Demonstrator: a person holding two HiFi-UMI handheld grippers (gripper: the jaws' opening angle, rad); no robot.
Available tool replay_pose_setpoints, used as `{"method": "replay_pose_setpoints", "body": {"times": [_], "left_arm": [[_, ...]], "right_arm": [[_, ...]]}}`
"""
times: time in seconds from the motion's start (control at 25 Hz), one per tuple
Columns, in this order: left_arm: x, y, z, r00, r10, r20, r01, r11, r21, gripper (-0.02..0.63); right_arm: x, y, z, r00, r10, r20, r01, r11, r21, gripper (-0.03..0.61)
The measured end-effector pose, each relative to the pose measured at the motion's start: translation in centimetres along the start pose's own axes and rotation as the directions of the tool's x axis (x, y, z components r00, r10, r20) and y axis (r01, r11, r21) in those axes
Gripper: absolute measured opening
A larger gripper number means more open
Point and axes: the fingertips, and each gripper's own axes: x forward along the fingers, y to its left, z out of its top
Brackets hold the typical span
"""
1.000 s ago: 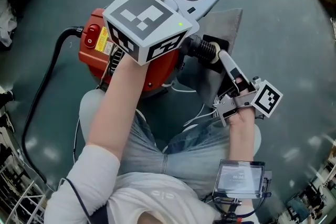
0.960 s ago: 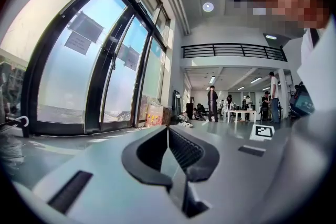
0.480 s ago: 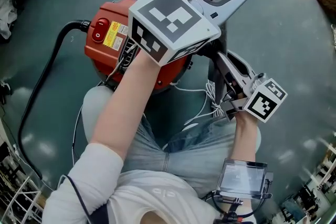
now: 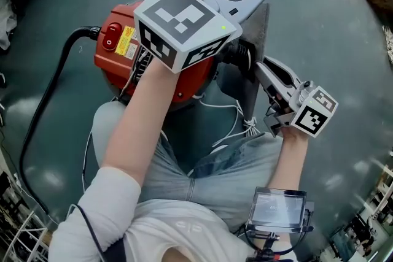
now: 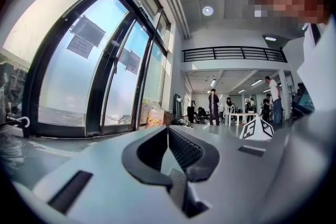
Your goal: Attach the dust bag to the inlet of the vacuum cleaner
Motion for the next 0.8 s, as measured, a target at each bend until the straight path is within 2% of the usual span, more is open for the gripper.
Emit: {"method": "replay_pose_setpoints", "body": {"times": [0.08,0.2,0.28,0.32,0.4,0.48,0.56,0.64,0.72,0.8], "left_arm": [[0.0,-0.1,-0.1,1.000,0.002,-0.004,-0.002,1.000,-0.001,0.017],[0.1,0.0,-0.1,1.000,0.003,-0.005,-0.003,1.000,0.000,0.017],[0.0,0.1,-0.1,1.000,0.002,-0.005,-0.002,1.000,-0.001,0.017],[0.0,0.1,-0.1,1.000,0.002,-0.005,-0.002,1.000,-0.001,0.017],[-0.1,0.2,-0.1,1.000,0.003,-0.005,-0.003,1.000,-0.001,0.017],[-0.2,0.3,-0.1,1.000,0.005,-0.005,-0.005,1.000,-0.001,0.017],[-0.2,0.3,-0.1,1.000,0.006,-0.005,-0.006,1.000,-0.001,0.017],[-0.1,0.3,0.0,1.000,0.005,-0.004,-0.005,1.000,-0.001,0.017],[-0.1,0.3,0.1,1.000,0.006,-0.004,-0.006,1.000,0.000,0.017],[-0.1,0.3,0.0,1.000,0.006,-0.005,-0.006,1.000,-0.001,0.017]], "right_arm": [[-0.8,-0.1,0.6,0.999,0.037,0.030,-0.038,0.999,0.039,0.066],[-3.2,-0.7,3.2,0.980,0.081,0.184,-0.101,0.989,0.104,0.066],[-4.4,-2.2,4.0,0.970,0.035,0.239,-0.065,0.991,0.118,0.066],[-4.5,-3.0,3.6,0.979,-0.004,0.205,-0.015,0.996,0.093,0.064],[-3.8,-3.8,1.0,0.997,-0.073,0.033,0.074,0.997,-0.022,0.064],[-2.4,-3.2,-2.3,0.984,-0.082,-0.159,0.061,0.989,-0.134,0.064],[-1.0,-2.4,-4.3,0.964,-0.066,-0.259,0.019,0.984,-0.179,0.064],[-0.2,-1.8,-4.5,0.964,-0.025,-0.265,-0.020,0.986,-0.164,0.064],[0.2,-1.1,-3.9,0.971,0.045,-0.236,-0.070,0.993,-0.098,0.057],[0.4,-0.9,-3.7,0.973,0.081,-0.216,-0.094,0.994,-0.052,0.032]]}}
